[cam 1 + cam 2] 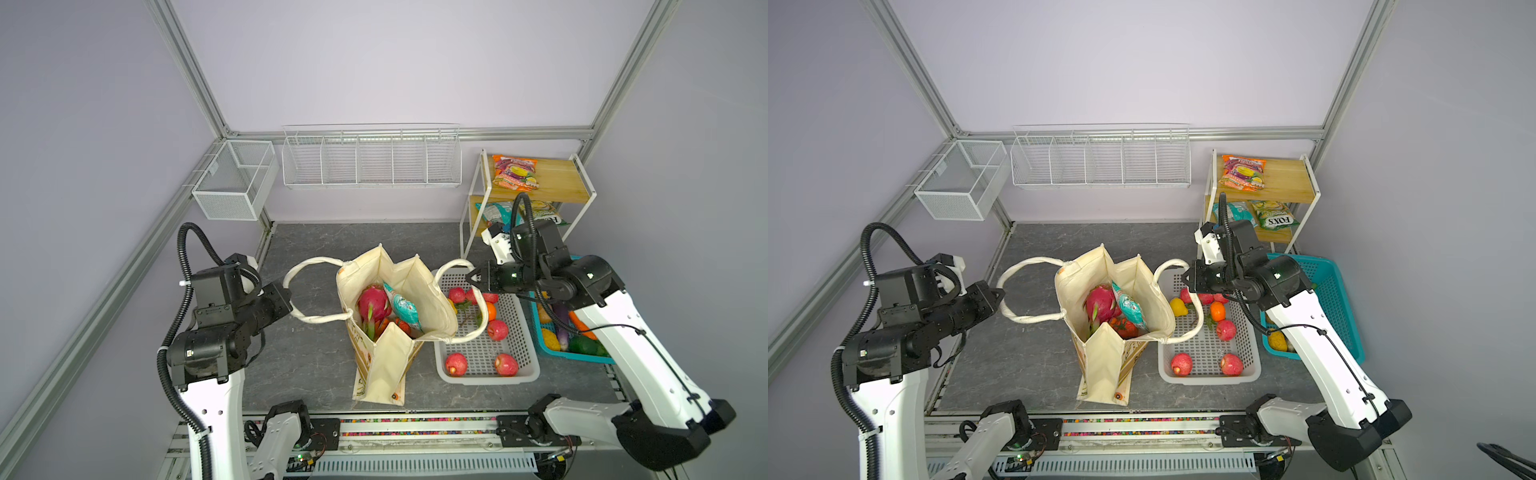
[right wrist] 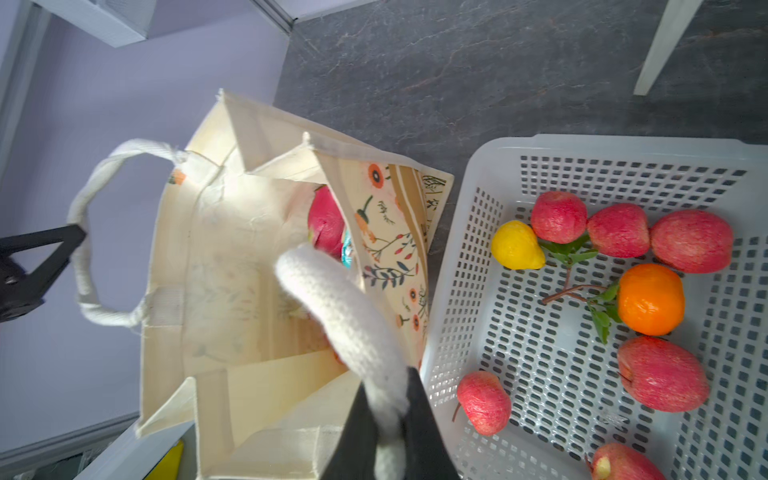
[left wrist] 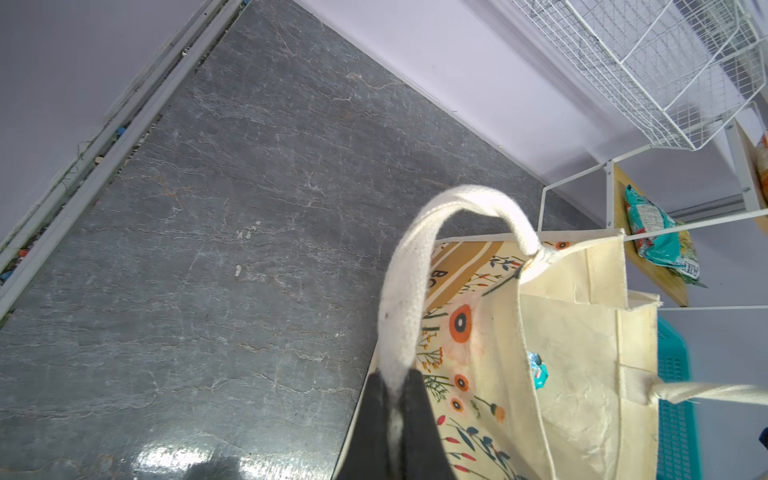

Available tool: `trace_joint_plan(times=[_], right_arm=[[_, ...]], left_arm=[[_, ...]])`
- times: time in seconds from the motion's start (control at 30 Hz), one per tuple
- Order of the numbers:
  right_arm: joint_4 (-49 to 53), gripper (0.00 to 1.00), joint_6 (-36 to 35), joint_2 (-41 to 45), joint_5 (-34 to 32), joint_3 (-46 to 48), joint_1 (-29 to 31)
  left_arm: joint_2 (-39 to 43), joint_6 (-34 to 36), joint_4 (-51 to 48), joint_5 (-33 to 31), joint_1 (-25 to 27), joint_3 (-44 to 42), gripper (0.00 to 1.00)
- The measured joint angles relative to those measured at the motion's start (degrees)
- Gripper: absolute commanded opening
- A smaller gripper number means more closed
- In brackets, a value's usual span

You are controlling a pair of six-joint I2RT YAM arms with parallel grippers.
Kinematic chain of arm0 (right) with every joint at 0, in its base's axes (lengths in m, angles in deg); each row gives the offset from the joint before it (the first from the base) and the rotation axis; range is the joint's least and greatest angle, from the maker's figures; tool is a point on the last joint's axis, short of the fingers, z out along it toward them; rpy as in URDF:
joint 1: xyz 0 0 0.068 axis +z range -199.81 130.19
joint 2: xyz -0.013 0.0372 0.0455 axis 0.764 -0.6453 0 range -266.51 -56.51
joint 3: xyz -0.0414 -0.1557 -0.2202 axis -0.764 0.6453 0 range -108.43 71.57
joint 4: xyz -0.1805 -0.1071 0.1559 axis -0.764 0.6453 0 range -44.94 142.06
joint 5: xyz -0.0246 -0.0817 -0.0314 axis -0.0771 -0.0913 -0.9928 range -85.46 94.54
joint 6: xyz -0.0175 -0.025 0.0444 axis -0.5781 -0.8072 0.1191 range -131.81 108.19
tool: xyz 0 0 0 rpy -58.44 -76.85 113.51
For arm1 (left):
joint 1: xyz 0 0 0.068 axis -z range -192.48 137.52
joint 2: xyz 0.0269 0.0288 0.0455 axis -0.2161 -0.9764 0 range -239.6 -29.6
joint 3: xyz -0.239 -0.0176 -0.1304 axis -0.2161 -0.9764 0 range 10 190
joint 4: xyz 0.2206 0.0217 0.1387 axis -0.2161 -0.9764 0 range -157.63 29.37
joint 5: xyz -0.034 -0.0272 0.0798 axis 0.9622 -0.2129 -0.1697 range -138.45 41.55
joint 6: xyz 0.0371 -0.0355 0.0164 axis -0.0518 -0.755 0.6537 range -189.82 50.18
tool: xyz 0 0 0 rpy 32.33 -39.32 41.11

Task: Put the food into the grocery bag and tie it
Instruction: 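Lift both cream handles up and bring the grippers together above the bag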

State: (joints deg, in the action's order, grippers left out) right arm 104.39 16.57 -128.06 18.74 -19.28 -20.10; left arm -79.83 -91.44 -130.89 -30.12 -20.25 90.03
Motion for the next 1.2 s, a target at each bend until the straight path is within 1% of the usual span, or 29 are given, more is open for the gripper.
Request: trace_joint_plan(times=[0.17,0.3,0.43,0.6,0.87,0.93,1.0,1.2], right_arm=[[-0.3,0.08,2.2,-0.1,5.0,-1.7,0.1],[-1.5,0.07,3.8,-1.0,7.3,-3.3,0.7],[-3.8,0.07,5.3,-3.0,8.8,-4.9,2.1],[-6.8,0.07,6.5,-5.9,9.6,-6.7,4.5],[-14.4,0.07,7.9,-10.1,11.4,-7.2,7.9],[-16.5,0.07,8.3,-11.1,12.2,-7.3,8.5],[-18.6,0.07,8.7,-12.4,12.9,-7.6,9.2],[-24.3,0.07,9.6,-15.7,14.6,-7.8,10.8]], left_arm=[[0.4,-1.9,2.0,4.3,0.0,0.0,0.0],[1.7,-4.8,5.9,8.2,0.4,-0.9,0.0],[3.2,-8.7,10.5,11.2,2.3,-1.2,0.0],[3.8,-12.4,14.1,13.3,5.0,-0.2,0.0],[2.5,-14.8,16.8,14.7,8.3,1.2,0.0],[1.9,-15.1,17.6,14.2,10.3,1.2,0.0],[1.1,-15.4,18.5,12.9,13.6,1.2,0.0],[-2.9,-15.6,21.6,6.3,26.8,2.1,0.0]])
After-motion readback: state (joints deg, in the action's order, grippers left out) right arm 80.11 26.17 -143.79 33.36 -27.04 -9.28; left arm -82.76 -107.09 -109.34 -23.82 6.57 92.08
